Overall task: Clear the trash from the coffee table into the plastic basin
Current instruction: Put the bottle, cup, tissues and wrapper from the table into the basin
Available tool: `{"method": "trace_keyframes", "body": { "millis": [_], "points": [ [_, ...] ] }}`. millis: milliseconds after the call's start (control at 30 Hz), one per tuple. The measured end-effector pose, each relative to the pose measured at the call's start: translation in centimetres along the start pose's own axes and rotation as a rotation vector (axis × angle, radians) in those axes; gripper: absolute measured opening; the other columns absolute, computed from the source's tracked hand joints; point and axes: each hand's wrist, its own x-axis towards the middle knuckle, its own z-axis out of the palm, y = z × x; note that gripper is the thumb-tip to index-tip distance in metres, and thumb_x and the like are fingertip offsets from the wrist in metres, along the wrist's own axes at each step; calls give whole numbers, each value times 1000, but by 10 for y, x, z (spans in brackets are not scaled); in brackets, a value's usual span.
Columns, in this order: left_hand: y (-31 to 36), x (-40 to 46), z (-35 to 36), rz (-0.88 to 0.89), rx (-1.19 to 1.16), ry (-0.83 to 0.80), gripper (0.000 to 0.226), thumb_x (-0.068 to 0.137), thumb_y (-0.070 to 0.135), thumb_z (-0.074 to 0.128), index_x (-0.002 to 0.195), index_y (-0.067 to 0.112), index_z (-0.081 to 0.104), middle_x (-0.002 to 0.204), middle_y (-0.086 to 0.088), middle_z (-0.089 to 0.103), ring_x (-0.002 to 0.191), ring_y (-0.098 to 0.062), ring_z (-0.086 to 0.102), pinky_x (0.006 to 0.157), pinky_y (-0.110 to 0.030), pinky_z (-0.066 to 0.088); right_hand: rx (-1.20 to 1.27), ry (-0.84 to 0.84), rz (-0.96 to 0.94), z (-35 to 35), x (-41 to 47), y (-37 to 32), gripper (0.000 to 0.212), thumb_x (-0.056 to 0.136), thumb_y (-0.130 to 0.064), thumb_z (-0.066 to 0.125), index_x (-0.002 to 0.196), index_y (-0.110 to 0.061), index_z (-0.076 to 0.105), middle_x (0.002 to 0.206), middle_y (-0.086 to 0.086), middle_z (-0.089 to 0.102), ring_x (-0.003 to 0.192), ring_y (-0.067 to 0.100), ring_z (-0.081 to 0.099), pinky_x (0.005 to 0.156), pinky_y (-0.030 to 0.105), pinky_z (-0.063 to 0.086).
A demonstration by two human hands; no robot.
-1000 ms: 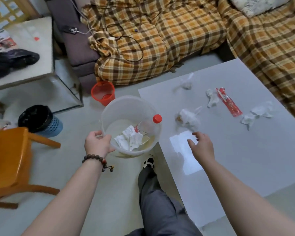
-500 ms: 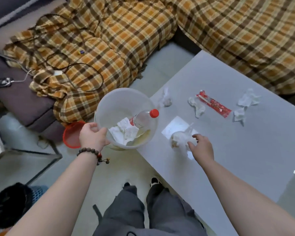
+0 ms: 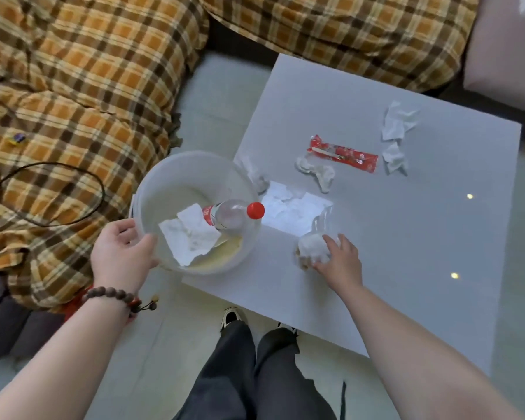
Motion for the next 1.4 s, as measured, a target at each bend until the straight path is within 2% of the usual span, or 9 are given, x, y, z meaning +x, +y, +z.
{"method": "trace_keyframes", "body": {
  "millis": [300, 433, 633, 833, 967, 1067, 1167, 1300, 1400],
  "points": [
    [-19, 42, -5, -26, -28, 21, 32, 76, 25, 66, 107, 30, 58, 99, 13, 72, 78, -8, 73, 54, -28, 59, 69, 62, 91, 33, 24, 3, 37, 80, -7, 49, 113, -19, 62, 111, 14, 56, 105, 35, 52, 77, 36, 44],
    [-12, 33, -8, -39, -30, 16, 30, 80, 20, 65, 107, 26, 56, 99, 11, 68, 82, -15, 71, 50, -25, 56, 163, 161, 78, 7, 8, -18, 35, 82, -6, 51, 114, -15, 63, 111, 13, 60, 101, 33, 57, 75, 32, 42],
    [8, 17, -15, -81, 55, 35, 43, 82, 16, 64, 124, 12, 54, 125, -14, 63, 95, -35, 68, 76, -45, 59, 383, 316, -68, -61, -46, -78, 33, 80, -8, 57, 110, -17, 66, 102, 6, 63, 90, 23, 59, 75, 26, 42],
    [32, -4, -20, -91, 5, 23, 48, 83, 16, 65, 129, 8, 52, 131, -17, 59, 106, -37, 64, 91, -50, 54, 682, 432, -315, -119, -102, -152, 33, 73, -6, 64, 97, -27, 69, 82, -16, 57, 77, -9, 54, 69, 0, 38],
    [37, -18, -20, -117, -47, -28, 47, 84, 16, 64, 128, 10, 51, 134, -15, 57, 101, -36, 66, 84, -46, 57, 683, 366, -474, -123, -118, -204, 29, 76, -10, 66, 101, -26, 70, 91, -10, 62, 80, -3, 56, 74, 6, 42],
    [37, -24, -21, -144, -102, -47, 45, 84, 15, 63, 127, 10, 52, 129, -13, 60, 91, -33, 68, 61, -35, 58, 522, 135, -534, -115, -118, -227, 37, 81, -16, 66, 118, -23, 64, 116, 2, 62, 105, 14, 57, 95, 26, 45],
    [37, -26, -25, -166, -128, -42, 44, 83, 13, 62, 126, 9, 55, 125, -12, 63, 85, -29, 69, 55, -32, 57, 414, 9, -552, -107, -112, -226, 52, 81, -26, 71, 130, -24, 55, 132, 3, 54, 123, 17, 47, 107, 28, 35],
    [35, -20, -33, -217, -161, 25, 46, 83, 11, 62, 127, 10, 53, 123, -12, 62, 71, -22, 66, 64, -38, 60, 500, 144, -523, -109, -97, -201, 42, 79, -29, 71, 120, -27, 60, 119, -4, 55, 108, 11, 53, 97, 26, 41],
    [31, -8, -38, -230, -185, 77, 50, 81, 11, 64, 130, 10, 52, 106, -3, 61, 85, -28, 68, 65, -37, 59, 510, 185, -436, -106, -69, -181, 38, 80, -29, 70, 117, -25, 61, 111, -6, 53, 94, 5, 56, 89, 26, 45]
  ]
}}
